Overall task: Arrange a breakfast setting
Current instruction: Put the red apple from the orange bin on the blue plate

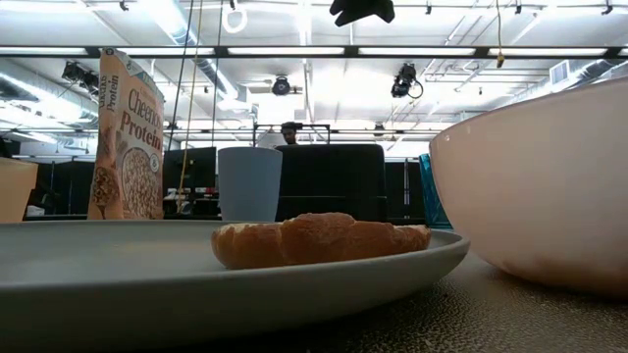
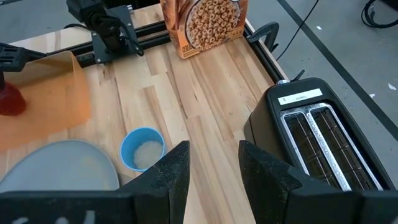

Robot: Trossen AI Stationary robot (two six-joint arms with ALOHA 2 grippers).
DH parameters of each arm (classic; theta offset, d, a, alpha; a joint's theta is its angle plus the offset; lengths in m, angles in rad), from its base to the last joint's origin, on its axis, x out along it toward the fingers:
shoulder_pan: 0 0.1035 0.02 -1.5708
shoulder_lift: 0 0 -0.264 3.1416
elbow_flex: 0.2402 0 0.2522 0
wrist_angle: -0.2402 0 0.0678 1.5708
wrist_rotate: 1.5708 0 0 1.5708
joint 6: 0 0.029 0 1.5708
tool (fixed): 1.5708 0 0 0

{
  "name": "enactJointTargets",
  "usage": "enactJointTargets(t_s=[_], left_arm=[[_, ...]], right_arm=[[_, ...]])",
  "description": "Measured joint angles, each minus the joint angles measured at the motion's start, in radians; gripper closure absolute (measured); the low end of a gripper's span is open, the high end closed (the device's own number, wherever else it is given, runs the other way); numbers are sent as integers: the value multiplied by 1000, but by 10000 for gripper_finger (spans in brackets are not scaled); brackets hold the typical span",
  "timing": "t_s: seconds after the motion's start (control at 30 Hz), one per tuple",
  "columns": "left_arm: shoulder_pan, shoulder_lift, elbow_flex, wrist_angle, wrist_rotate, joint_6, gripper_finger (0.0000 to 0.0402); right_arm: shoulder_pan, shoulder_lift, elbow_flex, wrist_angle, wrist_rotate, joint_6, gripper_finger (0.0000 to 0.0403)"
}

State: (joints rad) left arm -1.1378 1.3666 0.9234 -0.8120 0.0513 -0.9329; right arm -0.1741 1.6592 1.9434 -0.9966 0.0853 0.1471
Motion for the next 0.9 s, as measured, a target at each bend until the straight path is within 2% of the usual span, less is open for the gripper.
enactJointTargets(t_s=[0.13,0.3,0.6,0.9], left_arm=[[0,-1,0,2,0,0,344],[0,-2,0,12,23,0,380],[2,-8,38,-16,40,19,382],[14,-106,134,-30,84,35,382]], right_arm=[[0,0,0,0,0,0,259],[0,0,0,0,0,0,259],[0,0,0,0,-3,0,259],[0,0,0,7,-8,-12,259]])
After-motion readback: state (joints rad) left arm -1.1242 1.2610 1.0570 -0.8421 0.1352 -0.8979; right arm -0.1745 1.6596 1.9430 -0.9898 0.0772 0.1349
